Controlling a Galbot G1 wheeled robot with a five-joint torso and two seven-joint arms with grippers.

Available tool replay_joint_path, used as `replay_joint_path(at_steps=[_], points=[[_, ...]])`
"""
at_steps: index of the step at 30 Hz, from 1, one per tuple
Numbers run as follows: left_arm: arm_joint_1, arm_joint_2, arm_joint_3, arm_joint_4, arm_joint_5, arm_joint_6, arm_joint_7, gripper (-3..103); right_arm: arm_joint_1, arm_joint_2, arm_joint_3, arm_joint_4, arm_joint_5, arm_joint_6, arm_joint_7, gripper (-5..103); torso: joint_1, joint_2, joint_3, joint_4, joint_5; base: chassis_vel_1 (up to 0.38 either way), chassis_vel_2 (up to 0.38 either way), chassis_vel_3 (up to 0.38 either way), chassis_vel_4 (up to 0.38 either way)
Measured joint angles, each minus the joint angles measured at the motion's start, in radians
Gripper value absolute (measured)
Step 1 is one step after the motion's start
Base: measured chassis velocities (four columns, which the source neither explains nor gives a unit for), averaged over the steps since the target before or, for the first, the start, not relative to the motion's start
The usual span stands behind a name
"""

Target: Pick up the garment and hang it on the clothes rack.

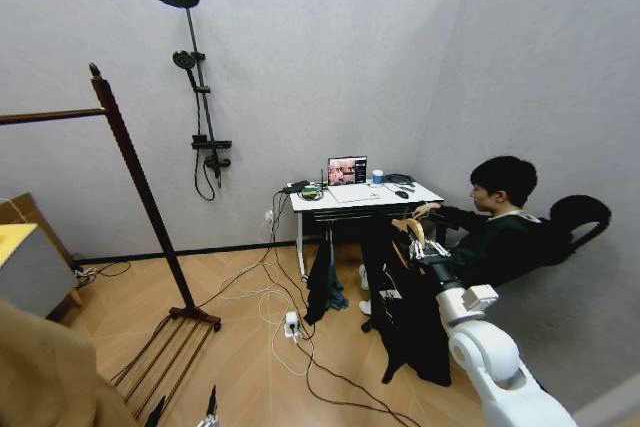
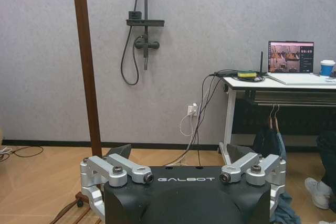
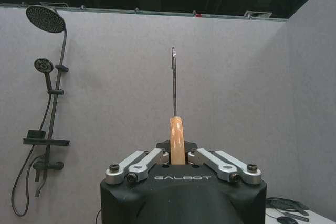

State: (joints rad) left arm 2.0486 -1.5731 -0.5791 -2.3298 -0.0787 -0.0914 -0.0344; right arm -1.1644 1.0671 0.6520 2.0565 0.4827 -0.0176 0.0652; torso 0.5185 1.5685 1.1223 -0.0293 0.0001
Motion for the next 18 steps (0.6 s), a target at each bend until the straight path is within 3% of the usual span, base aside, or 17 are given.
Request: replay_joint_path(at_steps=[13, 18], points=[[0.000, 0.000, 0.000, 0.000, 0.000, 0.000, 0.000, 100, -0.016, 0.013, -0.022, -0.002, 0.012, 0.024, -0.017, 10, 0.000, 0.000, 0.000, -0.0006, -0.0002, -0.264, 0.251, 0.263, -0.256], [0.000, 0.000, 0.000, 0.000, 0.000, 0.000, 0.000, 100, 0.009, 0.000, -0.039, 0.000, 0.013, 0.000, -0.030, 10, 0.002, -0.001, 0.001, -0.0005, -0.0003, -0.269, 0.250, 0.236, -0.229]])
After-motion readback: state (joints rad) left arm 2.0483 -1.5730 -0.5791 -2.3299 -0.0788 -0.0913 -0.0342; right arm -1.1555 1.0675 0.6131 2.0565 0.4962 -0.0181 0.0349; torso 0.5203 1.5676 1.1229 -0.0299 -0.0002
